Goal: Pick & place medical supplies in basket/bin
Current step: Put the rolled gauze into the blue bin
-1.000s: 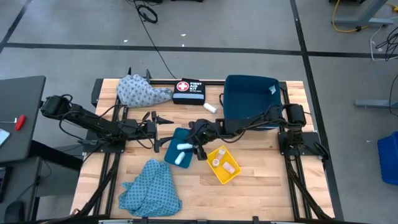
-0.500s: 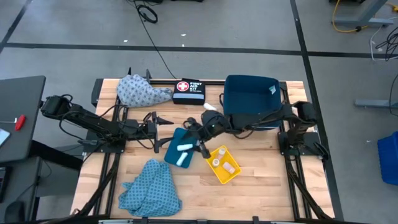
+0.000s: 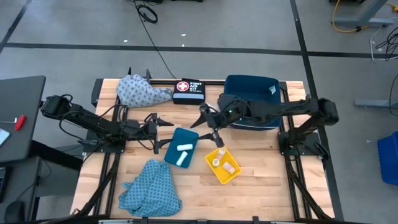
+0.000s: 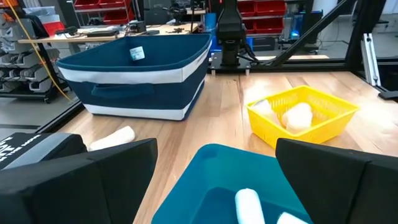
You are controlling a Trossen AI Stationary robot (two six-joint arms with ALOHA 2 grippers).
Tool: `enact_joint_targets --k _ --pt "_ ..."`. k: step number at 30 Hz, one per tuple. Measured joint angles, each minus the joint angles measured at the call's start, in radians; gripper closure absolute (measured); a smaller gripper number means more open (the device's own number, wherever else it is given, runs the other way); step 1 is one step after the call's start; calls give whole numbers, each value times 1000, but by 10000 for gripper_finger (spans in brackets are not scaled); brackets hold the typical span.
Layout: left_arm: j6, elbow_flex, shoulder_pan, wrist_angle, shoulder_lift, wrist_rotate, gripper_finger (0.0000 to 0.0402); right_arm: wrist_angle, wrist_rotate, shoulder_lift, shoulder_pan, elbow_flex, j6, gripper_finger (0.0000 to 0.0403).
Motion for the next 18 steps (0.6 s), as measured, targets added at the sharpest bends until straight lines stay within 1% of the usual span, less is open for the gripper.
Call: enact_joint_targets --k 2,3,6,8,9,11,12,15,18 --pt "-2 0 0 0 0 0 71 91 12 -29 0 -56 14 160" --pt "-3 0 0 0 0 0 71 181 18 -36 0 -107 36 160" --pt "-3 0 0 4 0 0 71 524 41 -39 0 -307 144 160" --pt "-5 0 0 3 0 0 71 706 99 -43 3 -425 183 160" --pt "-6 0 0 4 0 0 71 753 129 -64 3 -481 197 160" --pt "-8 0 0 6 0 0 71 814 183 -111 3 -565 205 160" --pt "-10 0 0 6 1 0 71 816 205 -147 3 -603 205 160" --pt "-14 0 2 7 1 -1 71 783 243 -264 2 -696 200 160" --pt "-38 0 5 7 1 0 71 721 249 -403 2 -790 192 160"
